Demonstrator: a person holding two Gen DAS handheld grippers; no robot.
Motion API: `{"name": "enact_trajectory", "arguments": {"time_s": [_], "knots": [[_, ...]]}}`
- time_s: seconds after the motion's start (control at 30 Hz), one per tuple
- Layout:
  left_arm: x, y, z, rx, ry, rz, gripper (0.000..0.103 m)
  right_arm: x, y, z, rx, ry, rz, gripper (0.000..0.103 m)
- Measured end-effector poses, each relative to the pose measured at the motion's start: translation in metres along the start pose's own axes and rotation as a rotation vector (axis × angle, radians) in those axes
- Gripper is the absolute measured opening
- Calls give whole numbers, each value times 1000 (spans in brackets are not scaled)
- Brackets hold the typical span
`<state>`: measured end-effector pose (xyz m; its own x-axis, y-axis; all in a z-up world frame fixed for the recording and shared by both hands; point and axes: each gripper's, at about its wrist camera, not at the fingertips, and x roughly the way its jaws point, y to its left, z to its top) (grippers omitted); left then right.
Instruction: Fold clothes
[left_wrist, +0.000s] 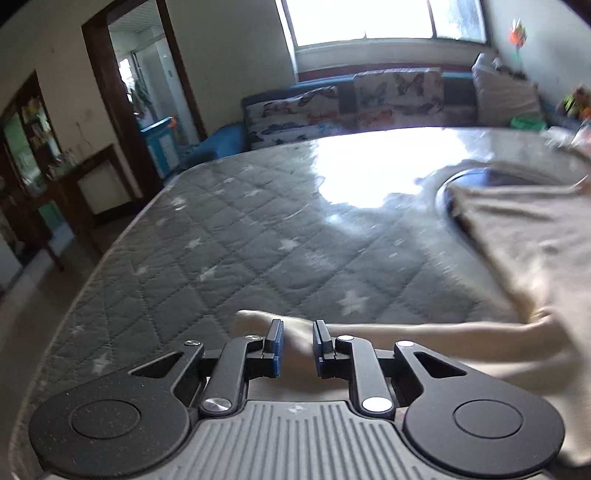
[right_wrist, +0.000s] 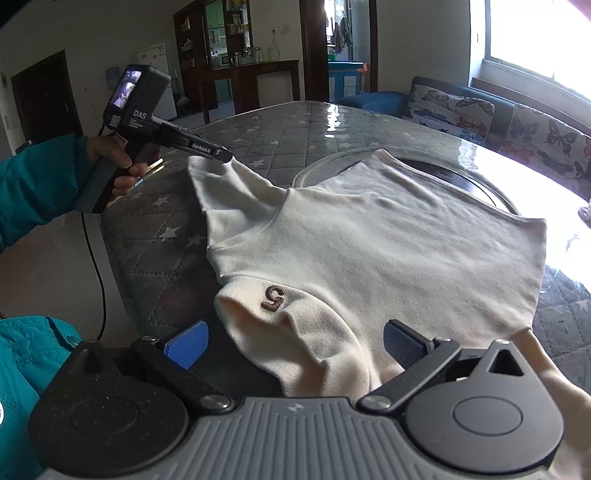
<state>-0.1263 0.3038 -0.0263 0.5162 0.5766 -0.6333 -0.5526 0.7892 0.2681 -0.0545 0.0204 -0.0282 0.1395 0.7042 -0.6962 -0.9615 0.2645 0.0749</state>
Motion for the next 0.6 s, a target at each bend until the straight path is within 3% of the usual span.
{"name": "enact_trajectory", "arguments": {"time_s": [0.4,0.6], "knots": [[12,14,2,-2,6,57,20,5,4,0,36,8,83,102],[-6,9,10,-20,-21,19,20,-1,9,-4,44,7,94,102]]}}
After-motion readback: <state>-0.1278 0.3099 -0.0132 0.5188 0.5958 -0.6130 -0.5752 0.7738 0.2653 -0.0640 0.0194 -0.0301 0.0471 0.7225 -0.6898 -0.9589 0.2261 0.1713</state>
